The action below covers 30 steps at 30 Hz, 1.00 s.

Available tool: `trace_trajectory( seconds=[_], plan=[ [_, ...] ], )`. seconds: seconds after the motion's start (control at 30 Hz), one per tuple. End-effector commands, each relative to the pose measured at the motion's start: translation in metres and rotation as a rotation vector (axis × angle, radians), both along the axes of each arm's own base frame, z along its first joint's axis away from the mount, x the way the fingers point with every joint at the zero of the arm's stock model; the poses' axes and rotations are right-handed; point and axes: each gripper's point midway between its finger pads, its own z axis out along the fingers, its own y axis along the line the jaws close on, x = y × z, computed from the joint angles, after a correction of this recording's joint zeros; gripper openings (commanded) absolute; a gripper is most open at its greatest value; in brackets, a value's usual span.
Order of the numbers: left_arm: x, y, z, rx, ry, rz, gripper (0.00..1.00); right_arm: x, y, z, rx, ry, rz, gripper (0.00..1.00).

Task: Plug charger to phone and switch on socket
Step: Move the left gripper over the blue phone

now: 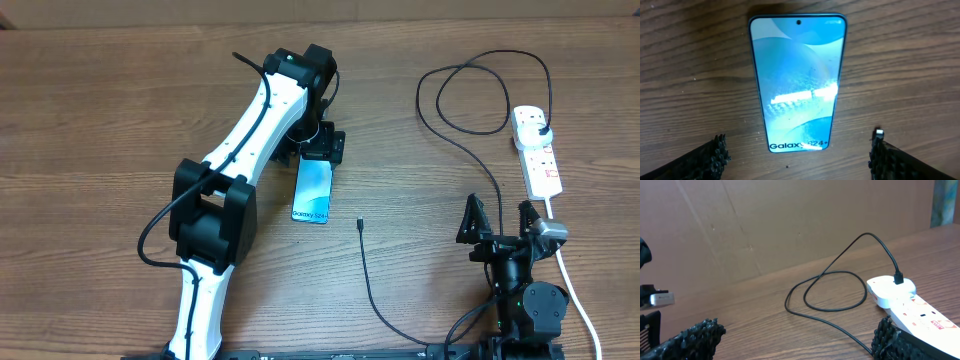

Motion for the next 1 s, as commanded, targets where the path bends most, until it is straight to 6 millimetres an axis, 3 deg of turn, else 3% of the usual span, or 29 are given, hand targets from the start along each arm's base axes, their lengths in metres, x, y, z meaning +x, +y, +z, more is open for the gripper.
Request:
trace_trajectory(
  seconds=[0.0, 0.3, 0.53, 0.67, 0.8, 0.97],
  plan=[
    [0.004, -0.002, 0.008, 0.012, -0.032, 0.032, 0.95, 0.000, 0.001, -0.001, -0.002, -0.005, 0.006, 1.00],
    [-0.008, -0.014, 0.051, 0.115, -0.182, 0.019, 0.91, 0.000, 0.001, -0.001, -0.002, -0.005, 0.006, 1.00],
    [-0.022, -0.024, 0.112, 0.125, -0.371, 0.025, 0.94, 0.000, 0.001, -0.001, -0.002, -0.005, 0.006, 1.00],
    [-0.026, -0.019, 0.141, 0.093, -0.436, 0.038, 0.94, 0.000, 0.001, -0.001, -0.002, -0.005, 0.006, 1.00],
    [-0.029, -0.007, 0.147, 0.123, -0.457, 0.049, 0.94, 0.000, 0.001, -0.001, -0.002, -0.005, 0.006, 1.00],
    [-0.031, -0.006, 0.128, 0.140, -0.431, 0.055, 0.94, 0.000, 0.001, -0.001, -0.002, -0.005, 0.006, 1.00]
  ],
)
